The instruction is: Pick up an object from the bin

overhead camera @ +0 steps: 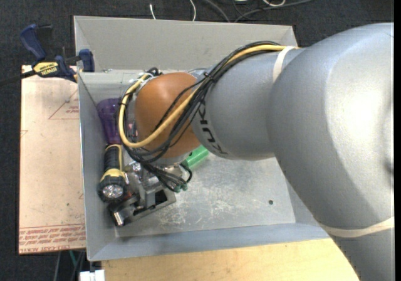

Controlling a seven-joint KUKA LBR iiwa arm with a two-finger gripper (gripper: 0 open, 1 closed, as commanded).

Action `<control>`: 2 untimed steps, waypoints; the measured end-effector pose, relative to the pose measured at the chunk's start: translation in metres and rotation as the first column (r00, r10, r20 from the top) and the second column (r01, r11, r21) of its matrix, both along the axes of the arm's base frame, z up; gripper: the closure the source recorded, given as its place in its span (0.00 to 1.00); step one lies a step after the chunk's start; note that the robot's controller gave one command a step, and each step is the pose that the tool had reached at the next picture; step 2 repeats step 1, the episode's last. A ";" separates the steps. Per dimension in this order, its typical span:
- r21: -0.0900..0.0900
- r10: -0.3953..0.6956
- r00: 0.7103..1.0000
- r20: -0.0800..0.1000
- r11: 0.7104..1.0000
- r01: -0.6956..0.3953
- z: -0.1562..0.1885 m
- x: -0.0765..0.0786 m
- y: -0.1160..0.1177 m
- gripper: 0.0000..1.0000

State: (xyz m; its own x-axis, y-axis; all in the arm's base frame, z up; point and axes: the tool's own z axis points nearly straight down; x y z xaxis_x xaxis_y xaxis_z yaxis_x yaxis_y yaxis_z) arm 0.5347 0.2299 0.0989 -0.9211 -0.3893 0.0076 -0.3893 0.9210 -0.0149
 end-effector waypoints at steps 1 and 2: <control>0.000 0.000 1.000 -0.001 1.000 0.000 0.015 -0.001 0.000 1.00; 0.000 0.000 1.000 -0.001 1.000 0.000 0.015 -0.001 0.000 1.00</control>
Offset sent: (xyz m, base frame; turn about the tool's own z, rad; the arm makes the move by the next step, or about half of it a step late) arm -0.0004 0.0004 0.0131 0.0001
